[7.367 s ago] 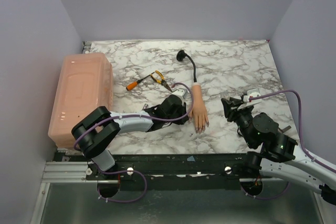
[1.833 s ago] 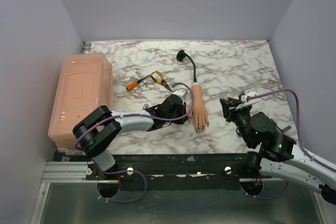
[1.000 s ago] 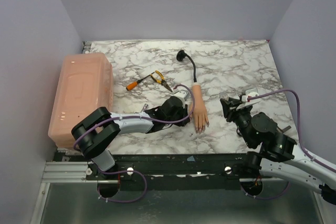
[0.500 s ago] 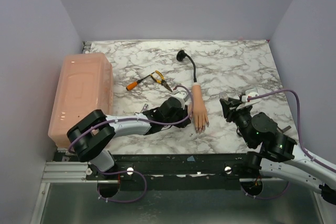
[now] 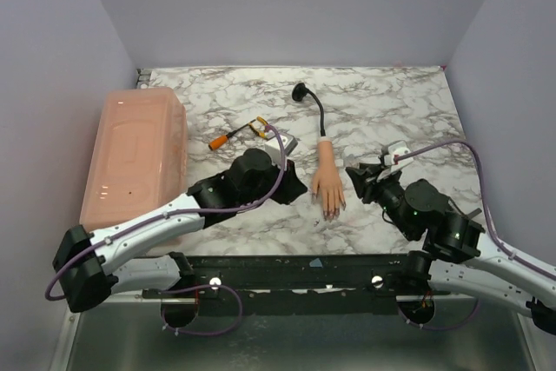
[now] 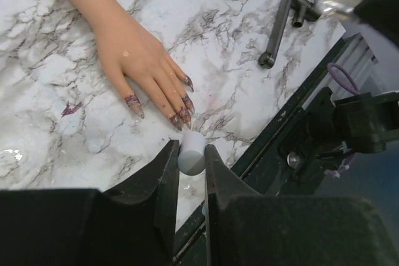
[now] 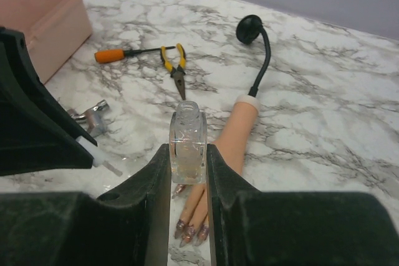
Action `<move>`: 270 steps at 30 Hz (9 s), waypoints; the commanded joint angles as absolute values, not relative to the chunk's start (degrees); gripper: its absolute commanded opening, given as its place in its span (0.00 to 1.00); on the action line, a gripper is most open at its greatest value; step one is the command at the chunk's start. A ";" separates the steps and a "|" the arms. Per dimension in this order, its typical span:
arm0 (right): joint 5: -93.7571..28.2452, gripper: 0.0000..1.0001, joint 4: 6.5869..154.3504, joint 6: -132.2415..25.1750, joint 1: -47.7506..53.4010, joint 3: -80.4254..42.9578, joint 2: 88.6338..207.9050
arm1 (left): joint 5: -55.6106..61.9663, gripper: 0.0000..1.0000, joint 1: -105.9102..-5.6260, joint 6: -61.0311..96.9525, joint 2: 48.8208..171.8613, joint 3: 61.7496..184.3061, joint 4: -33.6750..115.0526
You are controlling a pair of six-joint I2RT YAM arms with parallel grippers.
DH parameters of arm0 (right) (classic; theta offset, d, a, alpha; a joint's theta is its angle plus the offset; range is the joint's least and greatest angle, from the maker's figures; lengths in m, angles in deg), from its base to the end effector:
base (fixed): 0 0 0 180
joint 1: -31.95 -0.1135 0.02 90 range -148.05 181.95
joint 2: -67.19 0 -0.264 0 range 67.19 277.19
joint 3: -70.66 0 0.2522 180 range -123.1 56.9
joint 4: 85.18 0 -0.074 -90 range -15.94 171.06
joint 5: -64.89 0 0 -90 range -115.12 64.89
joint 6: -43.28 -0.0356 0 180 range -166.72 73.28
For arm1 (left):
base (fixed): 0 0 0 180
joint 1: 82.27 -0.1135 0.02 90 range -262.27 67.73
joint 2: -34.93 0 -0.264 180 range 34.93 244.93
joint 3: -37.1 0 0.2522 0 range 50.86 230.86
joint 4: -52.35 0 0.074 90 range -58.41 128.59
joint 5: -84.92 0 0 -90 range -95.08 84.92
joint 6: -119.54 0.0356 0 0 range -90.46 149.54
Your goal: Paint the nails
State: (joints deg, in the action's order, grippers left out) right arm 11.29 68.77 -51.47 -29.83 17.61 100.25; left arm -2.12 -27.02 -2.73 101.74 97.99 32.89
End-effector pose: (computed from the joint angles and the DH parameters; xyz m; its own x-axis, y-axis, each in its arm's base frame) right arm 0.0838 0.1115 0.3329 -0.0854 -0.0181 -0.9962 -0.4246 0.9052 0.0199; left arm 0.1500 -0.2195 0.2832 -0.6589 0.0143 -0.7521 0.5859 0.6369 -0.5011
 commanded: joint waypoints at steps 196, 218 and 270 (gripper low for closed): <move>-63.79 0.00 81.71 -49.00 -29.66 2.94 124.29 | 48.97 0.54 -38.05 34.24 86.69 112.42 -0.20; -48.67 0.00 78.58 -48.93 -29.68 4.77 122.64 | 24.49 0.87 -38.41 17.56 79.15 119.66 -2.88; -54.67 0.00 83.14 -53.80 -29.68 2.15 123.33 | 40.11 0.00 -36.42 22.86 79.42 112.35 4.49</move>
State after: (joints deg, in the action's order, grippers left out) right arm -50.17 77.36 -51.73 -29.48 4.35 124.95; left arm 29.90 -36.82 17.62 80.82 113.62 3.36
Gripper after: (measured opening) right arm 0.241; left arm 0.209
